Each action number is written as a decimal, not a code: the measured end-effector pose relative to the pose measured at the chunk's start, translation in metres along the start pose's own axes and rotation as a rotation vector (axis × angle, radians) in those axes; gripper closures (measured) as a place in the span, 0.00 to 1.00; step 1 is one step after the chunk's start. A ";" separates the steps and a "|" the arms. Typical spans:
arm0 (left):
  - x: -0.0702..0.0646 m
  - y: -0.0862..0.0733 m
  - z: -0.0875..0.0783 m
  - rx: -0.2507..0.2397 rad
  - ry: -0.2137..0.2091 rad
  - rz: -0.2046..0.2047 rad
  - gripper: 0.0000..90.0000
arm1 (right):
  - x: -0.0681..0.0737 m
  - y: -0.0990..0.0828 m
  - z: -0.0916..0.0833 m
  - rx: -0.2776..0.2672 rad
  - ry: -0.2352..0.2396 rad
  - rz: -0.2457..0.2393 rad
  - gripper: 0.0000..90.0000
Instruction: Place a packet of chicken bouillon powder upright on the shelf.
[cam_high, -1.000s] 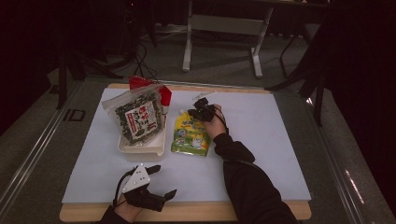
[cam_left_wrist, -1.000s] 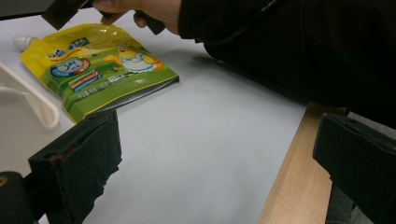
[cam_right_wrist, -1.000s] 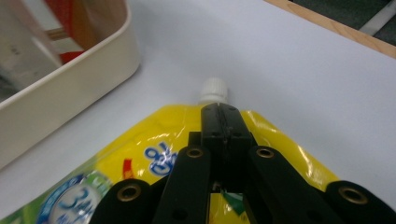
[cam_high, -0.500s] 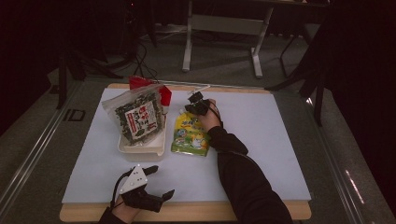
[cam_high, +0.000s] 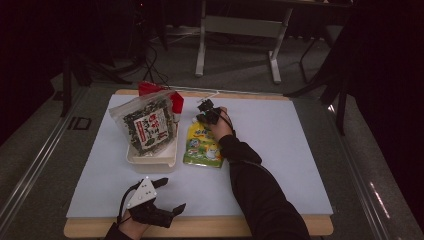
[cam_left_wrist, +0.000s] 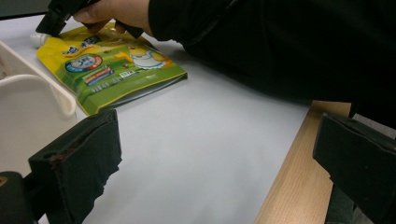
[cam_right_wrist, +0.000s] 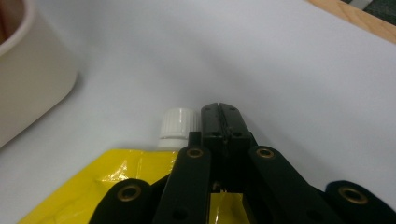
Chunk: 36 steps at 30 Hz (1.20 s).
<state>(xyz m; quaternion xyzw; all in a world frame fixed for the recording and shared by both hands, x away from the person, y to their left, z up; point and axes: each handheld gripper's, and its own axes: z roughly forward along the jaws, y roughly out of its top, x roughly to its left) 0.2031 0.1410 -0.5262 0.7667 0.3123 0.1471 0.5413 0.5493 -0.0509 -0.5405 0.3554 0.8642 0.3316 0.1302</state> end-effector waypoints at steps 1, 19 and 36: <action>0.000 0.000 0.000 0.000 0.000 0.000 0.02 | 0.001 -0.001 -0.001 0.003 0.008 -0.010 1.00; -0.002 0.004 0.003 0.003 0.005 0.022 0.02 | 0.045 -0.046 -0.039 -0.010 0.102 -0.113 1.00; -0.002 0.005 0.008 0.013 -0.005 0.038 0.02 | 0.076 -0.081 -0.073 0.002 0.141 -0.180 1.00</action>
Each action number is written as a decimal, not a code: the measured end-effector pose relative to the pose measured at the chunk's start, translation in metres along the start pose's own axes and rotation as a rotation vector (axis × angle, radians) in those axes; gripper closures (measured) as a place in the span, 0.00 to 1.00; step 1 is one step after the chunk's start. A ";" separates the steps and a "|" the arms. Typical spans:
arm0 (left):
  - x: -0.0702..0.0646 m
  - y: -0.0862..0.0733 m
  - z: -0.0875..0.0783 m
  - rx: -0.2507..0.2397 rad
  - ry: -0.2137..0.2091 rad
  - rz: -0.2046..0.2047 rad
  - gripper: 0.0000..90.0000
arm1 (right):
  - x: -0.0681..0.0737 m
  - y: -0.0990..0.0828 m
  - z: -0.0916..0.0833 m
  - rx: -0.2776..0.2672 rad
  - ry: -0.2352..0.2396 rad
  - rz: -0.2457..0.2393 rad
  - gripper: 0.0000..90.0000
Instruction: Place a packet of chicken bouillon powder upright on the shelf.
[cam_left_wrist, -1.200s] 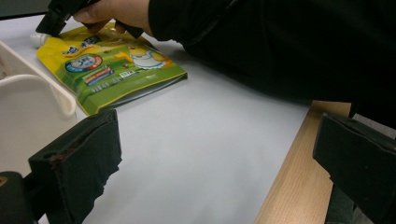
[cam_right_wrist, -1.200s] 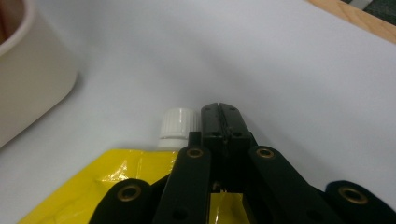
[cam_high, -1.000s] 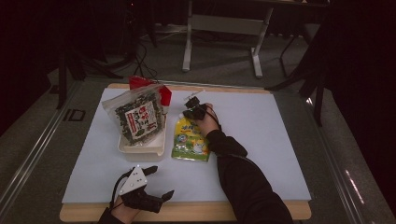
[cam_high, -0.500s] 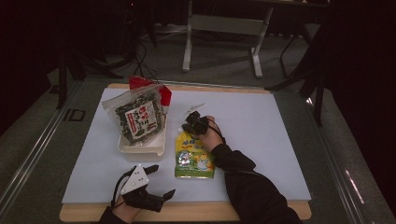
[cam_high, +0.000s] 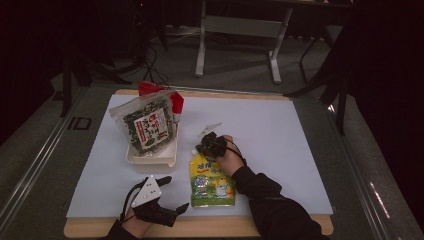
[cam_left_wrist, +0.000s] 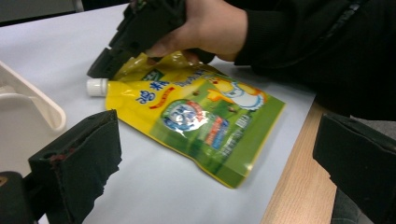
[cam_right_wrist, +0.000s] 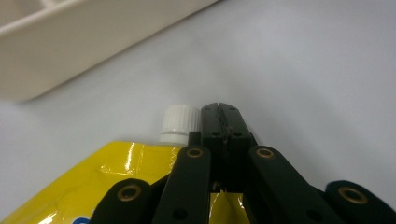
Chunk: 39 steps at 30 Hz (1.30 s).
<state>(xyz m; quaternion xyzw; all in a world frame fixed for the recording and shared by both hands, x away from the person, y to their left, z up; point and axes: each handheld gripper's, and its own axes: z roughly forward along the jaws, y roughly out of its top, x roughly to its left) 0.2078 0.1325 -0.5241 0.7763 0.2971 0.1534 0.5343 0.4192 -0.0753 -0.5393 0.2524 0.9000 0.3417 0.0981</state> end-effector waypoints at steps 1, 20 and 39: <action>0.000 0.000 0.000 -0.001 -0.001 -0.001 0.02 | 0.002 -0.002 -0.002 -0.001 -0.003 -0.002 1.00; -0.001 0.000 0.004 0.009 -0.007 0.007 0.02 | -0.006 -0.014 -0.062 -0.076 -0.032 -0.004 0.90; -0.001 0.001 0.006 0.016 -0.014 0.009 0.02 | -0.030 -0.055 -0.075 0.027 -0.005 0.045 0.30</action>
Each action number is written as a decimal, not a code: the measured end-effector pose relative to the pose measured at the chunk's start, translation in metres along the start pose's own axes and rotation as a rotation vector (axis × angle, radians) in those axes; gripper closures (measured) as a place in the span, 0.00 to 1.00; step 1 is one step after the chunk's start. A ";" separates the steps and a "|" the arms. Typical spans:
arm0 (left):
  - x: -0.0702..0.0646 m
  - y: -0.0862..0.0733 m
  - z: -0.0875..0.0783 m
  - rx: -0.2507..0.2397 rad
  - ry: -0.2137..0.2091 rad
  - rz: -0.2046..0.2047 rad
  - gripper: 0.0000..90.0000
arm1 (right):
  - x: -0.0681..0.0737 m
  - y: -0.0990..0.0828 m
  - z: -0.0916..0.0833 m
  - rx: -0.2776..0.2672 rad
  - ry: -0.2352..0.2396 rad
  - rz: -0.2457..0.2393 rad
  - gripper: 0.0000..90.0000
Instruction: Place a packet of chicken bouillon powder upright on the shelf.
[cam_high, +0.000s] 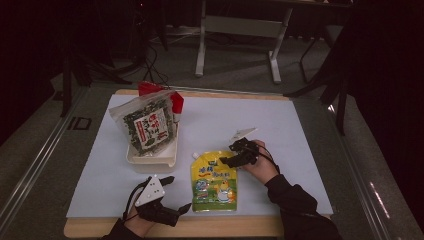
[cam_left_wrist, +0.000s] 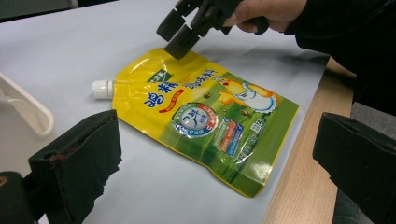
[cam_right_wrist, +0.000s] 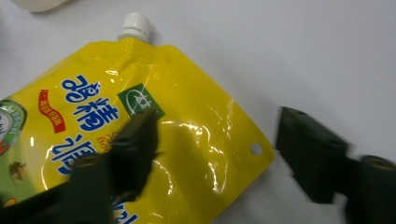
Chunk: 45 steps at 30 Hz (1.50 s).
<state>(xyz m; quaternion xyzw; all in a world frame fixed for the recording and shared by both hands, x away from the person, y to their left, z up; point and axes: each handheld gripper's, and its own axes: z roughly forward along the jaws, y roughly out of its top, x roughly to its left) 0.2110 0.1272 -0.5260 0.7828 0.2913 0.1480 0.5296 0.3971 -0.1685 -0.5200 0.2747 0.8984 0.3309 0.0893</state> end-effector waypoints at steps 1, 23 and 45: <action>0.000 0.000 0.000 0.001 0.000 -0.001 0.02 | -0.001 -0.001 0.001 -0.001 -0.001 0.002 0.28; -0.001 -0.001 0.003 0.018 -0.009 0.009 0.02 | 0.002 -0.007 0.018 0.110 0.045 -0.075 0.29; 0.001 0.001 0.003 -0.002 -0.003 0.023 0.02 | 0.017 0.005 -0.002 0.070 0.081 -0.118 0.97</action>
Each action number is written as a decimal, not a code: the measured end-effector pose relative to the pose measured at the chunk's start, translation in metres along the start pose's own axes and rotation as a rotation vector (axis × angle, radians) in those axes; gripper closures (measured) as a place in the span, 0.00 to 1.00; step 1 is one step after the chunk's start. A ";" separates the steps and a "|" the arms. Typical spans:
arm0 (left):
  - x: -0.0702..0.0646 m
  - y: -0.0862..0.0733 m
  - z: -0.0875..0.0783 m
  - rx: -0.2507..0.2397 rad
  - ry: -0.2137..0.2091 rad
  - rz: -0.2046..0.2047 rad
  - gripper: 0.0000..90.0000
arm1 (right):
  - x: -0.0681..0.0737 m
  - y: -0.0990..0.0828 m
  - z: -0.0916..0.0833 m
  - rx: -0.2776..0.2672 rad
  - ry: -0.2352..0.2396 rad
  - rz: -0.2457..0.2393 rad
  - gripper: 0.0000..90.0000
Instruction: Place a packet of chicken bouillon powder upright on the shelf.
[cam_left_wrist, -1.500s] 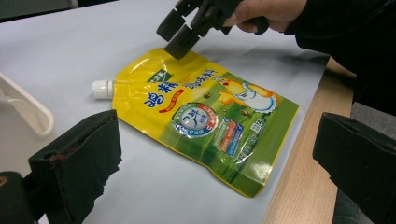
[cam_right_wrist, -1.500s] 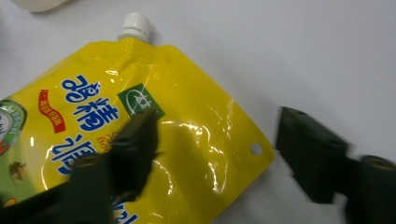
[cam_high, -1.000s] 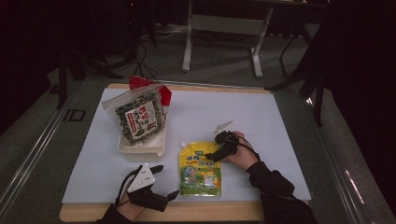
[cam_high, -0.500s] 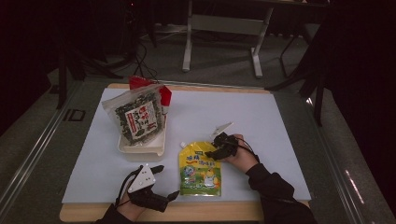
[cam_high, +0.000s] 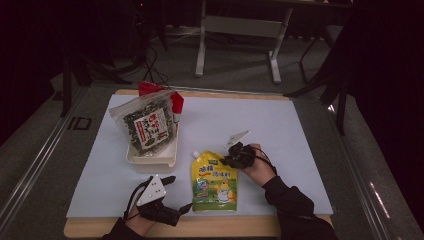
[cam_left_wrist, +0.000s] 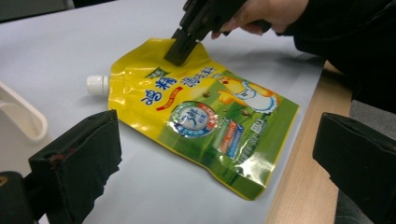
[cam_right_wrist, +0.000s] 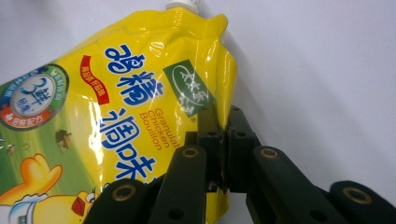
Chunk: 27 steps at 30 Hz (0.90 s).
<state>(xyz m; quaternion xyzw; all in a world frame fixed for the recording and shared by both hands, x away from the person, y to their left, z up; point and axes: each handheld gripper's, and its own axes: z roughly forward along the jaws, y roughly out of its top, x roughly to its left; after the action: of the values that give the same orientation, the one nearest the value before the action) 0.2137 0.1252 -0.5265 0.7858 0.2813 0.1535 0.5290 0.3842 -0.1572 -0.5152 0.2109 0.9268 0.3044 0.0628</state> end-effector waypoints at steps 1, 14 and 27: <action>0.000 0.000 0.000 -0.008 0.003 0.004 0.02 | 0.000 0.001 -0.003 -0.008 0.001 -0.005 0.97; 0.007 0.009 0.001 0.026 -0.020 -0.054 0.03 | 0.018 0.013 -0.052 -0.127 0.009 -0.069 0.97; 0.009 0.023 0.012 0.062 -0.035 -0.037 0.09 | 0.045 0.016 -0.087 -0.210 0.019 -0.149 0.97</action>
<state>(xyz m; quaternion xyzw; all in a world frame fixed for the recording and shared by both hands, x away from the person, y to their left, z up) 0.2338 0.1157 -0.5109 0.7990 0.2912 0.1210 0.5119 0.3280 -0.1731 -0.4350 0.1306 0.9035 0.3962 0.0980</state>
